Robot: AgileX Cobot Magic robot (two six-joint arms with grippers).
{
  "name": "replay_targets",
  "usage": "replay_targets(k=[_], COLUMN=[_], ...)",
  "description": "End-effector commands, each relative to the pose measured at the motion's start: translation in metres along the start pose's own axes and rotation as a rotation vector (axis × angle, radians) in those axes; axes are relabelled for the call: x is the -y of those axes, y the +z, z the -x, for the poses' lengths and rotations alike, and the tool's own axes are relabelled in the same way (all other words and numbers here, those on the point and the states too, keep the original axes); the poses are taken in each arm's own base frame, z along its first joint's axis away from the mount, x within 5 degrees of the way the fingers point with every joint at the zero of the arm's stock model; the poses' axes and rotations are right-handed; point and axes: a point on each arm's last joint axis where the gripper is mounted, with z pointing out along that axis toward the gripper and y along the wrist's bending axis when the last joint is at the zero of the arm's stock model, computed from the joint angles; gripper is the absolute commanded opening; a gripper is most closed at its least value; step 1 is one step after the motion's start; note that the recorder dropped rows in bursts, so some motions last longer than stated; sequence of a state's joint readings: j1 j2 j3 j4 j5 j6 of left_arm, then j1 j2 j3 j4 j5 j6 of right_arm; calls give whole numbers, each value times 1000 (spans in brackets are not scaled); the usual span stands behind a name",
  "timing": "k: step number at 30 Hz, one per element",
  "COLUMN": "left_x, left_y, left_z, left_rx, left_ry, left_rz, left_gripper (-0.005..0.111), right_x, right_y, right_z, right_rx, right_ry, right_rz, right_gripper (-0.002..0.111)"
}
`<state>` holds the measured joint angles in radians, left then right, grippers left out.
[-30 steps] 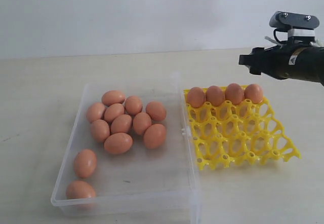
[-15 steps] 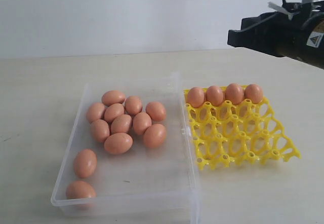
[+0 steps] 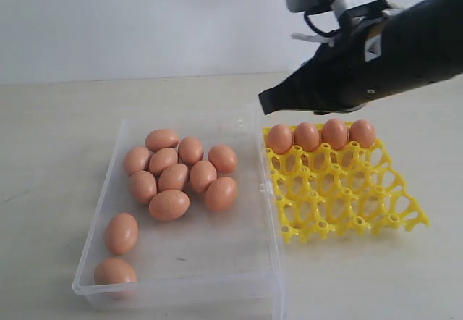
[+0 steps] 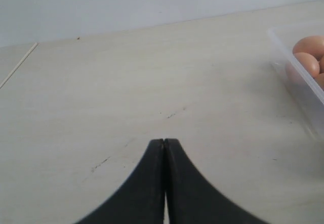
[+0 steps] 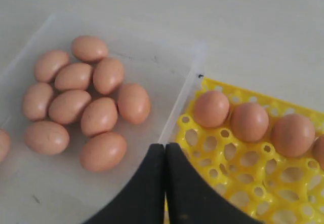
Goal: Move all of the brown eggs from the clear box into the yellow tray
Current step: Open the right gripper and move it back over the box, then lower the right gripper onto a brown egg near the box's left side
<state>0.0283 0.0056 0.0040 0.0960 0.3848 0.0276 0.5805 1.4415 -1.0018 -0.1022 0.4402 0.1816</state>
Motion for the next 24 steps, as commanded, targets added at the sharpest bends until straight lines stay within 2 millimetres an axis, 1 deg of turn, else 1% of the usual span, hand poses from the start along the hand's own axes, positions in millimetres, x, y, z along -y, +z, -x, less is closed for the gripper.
replay_targets(k=[1, 4, 6, 7, 10, 12, 14, 16, 18, 20, 22, 24], left_x=[0, 0, 0, 0, 0, 0, 0, 0, 0, 0, 0, 0], left_y=[-1, -1, -1, -1, -1, -1, -1, -1, -1, -1, -1, -1], left_z=[2, 2, 2, 2, 2, 2, 2, 2, 2, 2, 2, 2], left_rx=[15, 15, 15, 15, 15, 15, 15, 15, 15, 15, 15, 15], left_ry=[-7, -7, -7, -7, -7, -7, -7, -7, -7, -7, -7, -7], left_rz=[3, 3, 3, 3, 3, 3, 3, 3, 3, 3, 3, 3], left_gripper=[0, 0, 0, 0, 0, 0, 0, 0, 0, 0, 0, 0], right_x=[-31, -63, -83, -94, -118, -132, -144, -152, -157, -160, -161, -159], right_y=[29, 59, 79, 90, 119, 137, 152, 164, 175, 184, 189, 191], right_z=[5, 3, 2, 2, 7, 12, 14, 15, 15, 15, 15, 16], right_rx=[-155, -342, -418, -438, -473, -503, -558, -612, -652, -645, -624, -614], right_ry=[-168, -309, -380, -427, -516, -557, -581, -602, -612, -609, -609, -616], right_rz=[71, 141, 165, 179, 199, 200, 201, 203, 197, 197, 195, 185], right_gripper=[7, 8, 8, 8, 8, 8, 11, 19, 31, 46, 57, 60])
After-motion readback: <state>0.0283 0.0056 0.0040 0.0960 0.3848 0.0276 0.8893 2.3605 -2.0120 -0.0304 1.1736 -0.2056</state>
